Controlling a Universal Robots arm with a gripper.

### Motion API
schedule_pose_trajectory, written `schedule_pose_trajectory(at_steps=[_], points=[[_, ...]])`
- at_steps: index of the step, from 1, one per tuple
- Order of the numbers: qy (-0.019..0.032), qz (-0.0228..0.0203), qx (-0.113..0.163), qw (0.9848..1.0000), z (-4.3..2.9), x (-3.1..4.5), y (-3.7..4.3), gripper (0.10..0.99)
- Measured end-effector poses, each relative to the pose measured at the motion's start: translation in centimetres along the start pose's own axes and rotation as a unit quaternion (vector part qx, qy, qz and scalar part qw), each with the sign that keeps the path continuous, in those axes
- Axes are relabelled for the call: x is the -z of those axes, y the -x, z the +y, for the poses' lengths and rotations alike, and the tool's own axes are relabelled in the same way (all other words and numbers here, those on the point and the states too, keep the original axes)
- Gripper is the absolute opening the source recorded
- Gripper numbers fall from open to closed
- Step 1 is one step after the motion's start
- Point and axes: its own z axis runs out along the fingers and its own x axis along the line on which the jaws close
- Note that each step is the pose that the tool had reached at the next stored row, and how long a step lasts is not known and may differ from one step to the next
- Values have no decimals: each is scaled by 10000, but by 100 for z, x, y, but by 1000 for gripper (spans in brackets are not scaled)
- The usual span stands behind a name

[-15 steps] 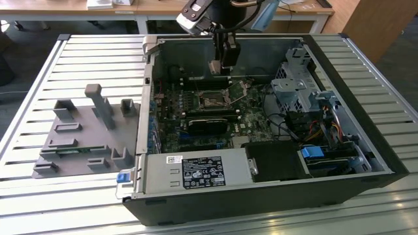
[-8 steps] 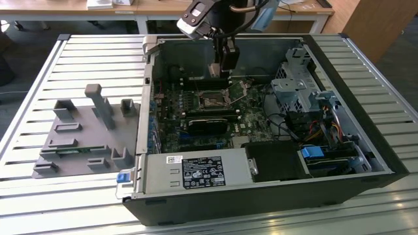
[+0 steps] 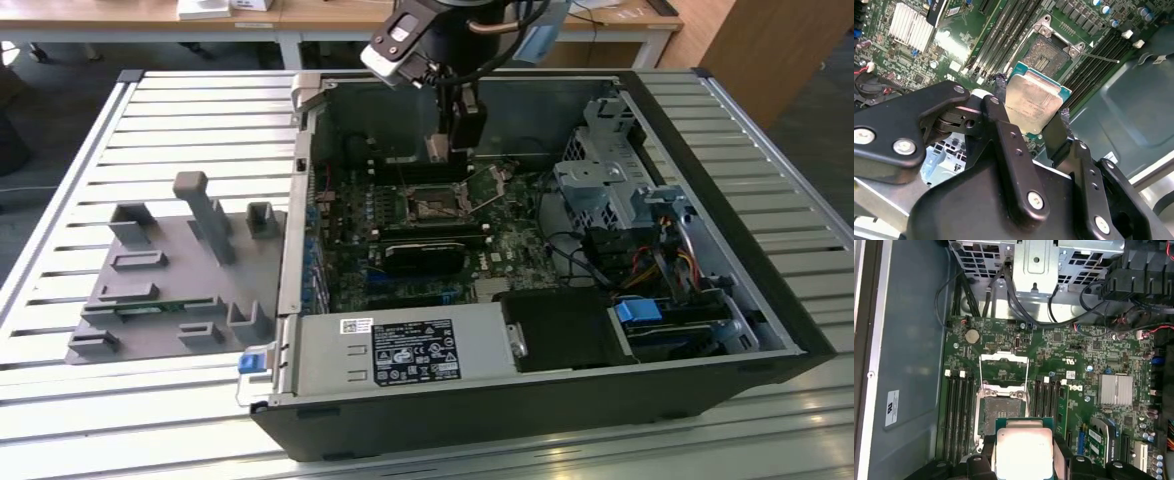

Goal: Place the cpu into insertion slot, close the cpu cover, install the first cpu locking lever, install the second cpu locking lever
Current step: 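Place the cpu into insertion slot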

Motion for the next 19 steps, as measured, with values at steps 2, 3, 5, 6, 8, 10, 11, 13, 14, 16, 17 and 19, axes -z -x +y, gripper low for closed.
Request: schedule_pose_trajectory(at_steps=[2,3,5,6,8,10,11,13,14,16,17,19], points=[[0,-14,-55,10000,-1,-14,0,537],[0,-20,-55,10000,-1,-20,0,537],[0,-24,-55,10000,-2,-33,1,537],[0,-26,-55,10000,-2,-37,-1,537],[0,-29,-55,10000,-2,-48,-2,537],[-1,-30,-53,10000,-3,-56,-3,537],[-1,-30,-51,10000,-3,-60,-9,537],[-1,-27,5,10000,-3,-68,-19,537],[-1,-24,73,10000,-3,-71,-19,537],[-2,-17,201,9998,-3,-78,-20,537],[-2,-17,208,9998,-3,-84,-21,537],[-6,-16,209,9998,-1,-104,-23,537]])
